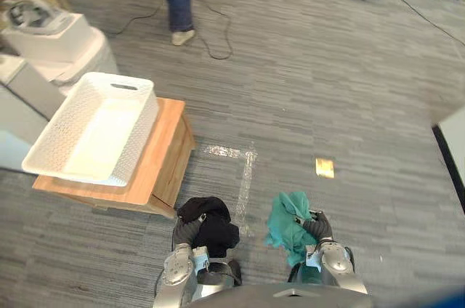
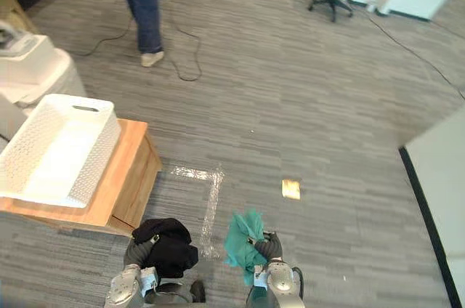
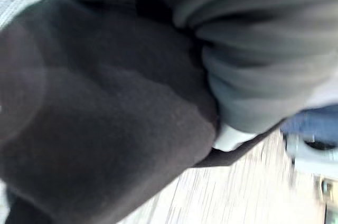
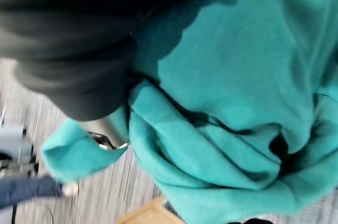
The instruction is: Tidy the bed and pick cloth on bed and put in laundry
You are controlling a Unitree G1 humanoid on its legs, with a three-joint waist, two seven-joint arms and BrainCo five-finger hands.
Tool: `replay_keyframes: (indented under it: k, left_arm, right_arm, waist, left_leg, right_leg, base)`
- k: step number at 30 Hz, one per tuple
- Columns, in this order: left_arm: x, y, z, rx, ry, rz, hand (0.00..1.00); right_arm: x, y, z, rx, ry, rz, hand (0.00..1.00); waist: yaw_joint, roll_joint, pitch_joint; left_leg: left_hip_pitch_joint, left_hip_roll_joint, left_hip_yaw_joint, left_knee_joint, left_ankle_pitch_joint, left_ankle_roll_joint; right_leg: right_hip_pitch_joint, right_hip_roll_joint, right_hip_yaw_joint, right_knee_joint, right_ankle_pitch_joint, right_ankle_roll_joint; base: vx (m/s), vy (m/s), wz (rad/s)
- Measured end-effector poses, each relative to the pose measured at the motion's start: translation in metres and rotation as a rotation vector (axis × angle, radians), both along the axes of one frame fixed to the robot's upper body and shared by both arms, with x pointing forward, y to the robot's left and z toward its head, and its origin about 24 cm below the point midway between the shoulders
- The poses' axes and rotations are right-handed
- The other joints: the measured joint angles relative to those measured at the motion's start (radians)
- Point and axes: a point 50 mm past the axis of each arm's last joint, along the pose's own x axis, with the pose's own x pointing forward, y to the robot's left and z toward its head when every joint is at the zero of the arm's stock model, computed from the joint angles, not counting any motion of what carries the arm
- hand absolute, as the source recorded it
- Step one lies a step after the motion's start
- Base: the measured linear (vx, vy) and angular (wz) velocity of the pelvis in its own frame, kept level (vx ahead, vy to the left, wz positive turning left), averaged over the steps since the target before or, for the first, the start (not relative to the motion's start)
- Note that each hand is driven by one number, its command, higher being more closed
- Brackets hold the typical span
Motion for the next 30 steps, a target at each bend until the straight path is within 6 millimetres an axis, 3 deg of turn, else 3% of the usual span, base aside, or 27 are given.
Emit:
replay_keyframes:
  k: [2, 3, 5, 6, 7, 8, 9, 10, 11, 12, 14, 16, 17, 19, 20, 22, 24, 25, 26, 28, 30]
  left_arm:
    - [0.003, -0.004, 0.001, -0.007, -0.009, -0.013, 1.0]
    - [0.003, -0.004, 0.001, -0.007, -0.009, -0.012, 1.0]
    - [0.004, -0.002, 0.001, 0.004, -0.01, -0.012, 1.0]
    - [0.004, 0.0, 0.001, 0.018, -0.007, -0.015, 1.0]
    - [0.002, 0.001, 0.001, 0.024, -0.003, -0.011, 1.0]
    - [-0.003, 0.007, -0.001, 0.042, 0.011, -0.005, 1.0]
    - [-0.004, 0.004, -0.006, 0.033, 0.039, -0.008, 1.0]
    - [-0.003, -0.002, -0.008, 0.014, 0.043, -0.011, 1.0]
    - [-0.001, -0.007, -0.007, -0.005, 0.031, -0.004, 1.0]
    - [-0.001, -0.009, -0.007, -0.01, 0.031, -0.002, 1.0]
    - [-0.002, -0.012, -0.008, -0.022, 0.031, 0.003, 1.0]
    - [0.0, -0.012, -0.007, -0.027, 0.026, 0.008, 1.0]
    - [0.0, -0.012, -0.007, -0.033, 0.025, 0.013, 1.0]
    - [0.0, -0.011, -0.007, -0.038, 0.024, 0.019, 1.0]
    - [0.0, -0.012, -0.007, -0.04, 0.022, 0.021, 1.0]
    - [0.001, -0.011, -0.005, -0.042, 0.014, 0.023, 1.0]
    - [0.003, -0.012, -0.004, -0.048, 0.004, 0.024, 1.0]
    - [0.003, -0.012, -0.004, -0.049, 0.003, 0.023, 1.0]
    - [0.004, -0.011, -0.003, -0.05, -0.002, 0.033, 1.0]
    - [0.006, -0.006, 0.001, -0.044, -0.022, 0.057, 1.0]
    - [0.006, -0.003, 0.002, -0.037, -0.025, 0.064, 1.0]
  right_arm:
    - [0.002, -0.001, 0.002, -0.002, -0.009, -0.002, 1.0]
    - [0.003, -0.001, 0.002, -0.002, -0.013, -0.002, 1.0]
    - [0.007, 0.0, 0.004, 0.0, -0.024, -0.001, 1.0]
    - [0.007, 0.0, 0.004, 0.002, -0.025, -0.001, 1.0]
    - [0.007, 0.001, 0.004, 0.004, -0.025, -0.001, 1.0]
    - [0.002, 0.003, 0.002, 0.014, -0.011, -0.007, 1.0]
    - [-0.002, -0.002, 0.001, 0.004, 0.0, -0.019, 1.0]
    - [-0.001, -0.009, 0.001, -0.014, 0.0, -0.022, 1.0]
    - [0.005, -0.013, 0.004, -0.025, -0.015, -0.025, 1.0]
    - [0.007, -0.013, 0.005, -0.025, -0.019, -0.025, 1.0]
    - [0.014, -0.008, 0.008, -0.017, -0.04, -0.01, 1.0]
    - [0.015, -0.004, 0.01, -0.02, -0.049, 0.017, 1.0]
    - [0.017, -0.004, 0.012, -0.023, -0.06, 0.022, 1.0]
    - [0.023, -0.006, 0.016, -0.035, -0.082, 0.029, 1.0]
    - [0.025, -0.009, 0.017, -0.048, -0.089, 0.026, 1.0]
    - [0.025, -0.015, 0.017, -0.058, -0.089, 0.007, 1.0]
    - [0.023, -0.02, 0.016, -0.061, -0.082, -0.012, 1.0]
    - [0.02, -0.022, 0.015, -0.064, -0.076, -0.024, 1.0]
    - [0.016, -0.025, 0.012, -0.066, -0.056, -0.037, 1.0]
    - [0.013, -0.023, 0.011, -0.06, -0.054, -0.039, 1.0]
    - [0.016, -0.021, 0.013, -0.053, -0.063, -0.043, 1.0]
  waist:
    - [-0.006, 0.035, 0.005]
    - [-0.005, 0.042, 0.007]
    - [-0.003, 0.051, 0.012]
    - [-0.001, 0.042, 0.011]
    - [0.001, 0.03, 0.006]
    - [0.0, 0.001, -0.005]
    - [-0.011, 0.037, -0.003]
    - [-0.009, 0.065, -0.007]
    - [-0.004, 0.089, -0.009]
    - [-0.005, 0.088, -0.009]
    - [0.0, 0.081, -0.004]
    - [0.002, 0.081, 0.012]
    - [0.02, 0.079, 0.016]
    - [0.03, 0.074, 0.028]
    - [0.034, 0.073, 0.03]
    - [0.045, 0.072, 0.031]
    - [0.041, 0.067, 0.034]
    - [0.041, 0.068, 0.033]
    - [0.043, 0.059, 0.025]
    - [0.046, 0.027, 0.017]
    - [0.045, 0.013, 0.022]
  left_leg:
    - [0.03, 0.043, -0.066, 0.0, -0.03, -0.052]
    - [0.039, 0.055, -0.076, 0.0, -0.039, -0.068]
    - [0.069, 0.088, -0.101, 0.0, -0.073, -0.127]
    - [0.095, 0.1, -0.103, -0.002, -0.095, -0.166]
    - [0.11, 0.103, -0.106, -0.004, -0.108, -0.187]
    - [0.143, 0.109, -0.129, -0.016, -0.135, -0.226]
    - [0.167, 0.161, -0.155, -0.018, -0.157, -0.244]
    - [0.158, 0.196, -0.148, -0.012, -0.152, -0.24]
    - [0.149, 0.225, -0.132, 0.008, -0.105, -0.244]
    - [0.138, 0.235, -0.131, 0.031, -0.081, -0.248]
    - [0.038, 0.265, -0.155, 0.272, 0.002, -0.232]
    - [-0.108, 0.31, -0.137, 0.568, 0.084, -0.229]
    - [-0.186, 0.342, -0.058, 0.701, 0.06, -0.208]
    - [-0.265, 0.343, 0.069, 0.753, 0.008, -0.17]
    - [-0.301, 0.33, 0.145, 0.727, -0.039, -0.157]
    - [-0.33, 0.288, 0.222, 0.596, -0.068, -0.161]
    - [-0.332, 0.25, 0.337, 0.416, -0.05, -0.157]
    - [-0.33, 0.234, 0.386, 0.321, -0.002, -0.153]
    - [-0.31, 0.196, 0.44, 0.232, 0.045, -0.075]
    - [-0.3, 0.129, 0.438, 0.176, 0.067, -0.042]
    - [-0.284, 0.092, 0.451, 0.18, 0.072, -0.032]
  right_leg:
    - [-0.032, 0.073, 0.046, -0.341, 0.013, 0.02]
    - [-0.037, 0.09, 0.068, -0.421, 0.037, 0.023]
    - [-0.051, 0.115, 0.126, -0.681, 0.168, 0.04]
    - [-0.06, 0.112, 0.158, -0.756, 0.218, 0.044]
    - [-0.06, 0.107, 0.174, -0.773, 0.227, 0.048]
    - [-0.059, 0.087, 0.195, -0.781, 0.244, 0.054]
    - [-0.063, 0.122, 0.173, -0.705, 0.338, 0.027]
    - [-0.071, 0.148, 0.152, -0.677, 0.302, 0.024]
    - [-0.078, 0.17, 0.134, -0.633, 0.259, -0.007]
    - [-0.077, 0.175, 0.124, -0.617, 0.241, -0.013]
    - [-0.019, 0.192, 0.073, -0.6, 0.164, -0.046]
    - [0.071, 0.215, 0.019, -0.652, 0.142, -0.069]
    - [0.118, 0.228, 0.005, -0.679, 0.131, -0.086]
    - [0.175, 0.224, -0.018, -0.707, 0.12, -0.103]
    - [0.207, 0.221, -0.031, -0.727, 0.113, -0.105]
    - [0.251, 0.202, -0.073, -0.745, 0.105, -0.089]
    - [0.284, 0.168, -0.121, -0.742, 0.091, -0.054]
    - [0.305, 0.153, -0.149, -0.736, 0.078, -0.032]
    - [0.328, 0.123, -0.191, -0.72, 0.052, 0.008]
    - [0.338, 0.083, -0.227, -0.726, 0.055, 0.028]
    - [0.399, 0.056, -0.277, -0.743, 0.077, 0.061]
  base:
    - [0.39, -0.174, 0.99]
    - [0.42, -0.213, 0.7]
    - [0.51, -0.311, 0.77]
    - [0.5, -0.352, 0.71]
    - [0.53, -0.424, 0.7]
    - [0.56, -0.505, 0.82]
    - [0.55, -0.514, 0.82]
    - [0.51, -0.48, 0.55]
    - [0.46, -0.411, 0.21]
    - [0.45, -0.397, 0.26]
    - [0.45, -0.388, 0.52]
    - [0.38, -0.28, 0.59]
    - [0.31, -0.191, 0.43]
    - [0.3, -0.113, 0.36]
    - [0.28, -0.05, 0.36]
    - [0.28, 0.05, 0.49]
    - [0.3, 0.123, 0.78]
    - [0.32, 0.184, 1.01]
    - [0.39, 0.241, 1.06]
    - [0.29, 0.192, 0.97]
    - [0.28, 0.145, 0.98]
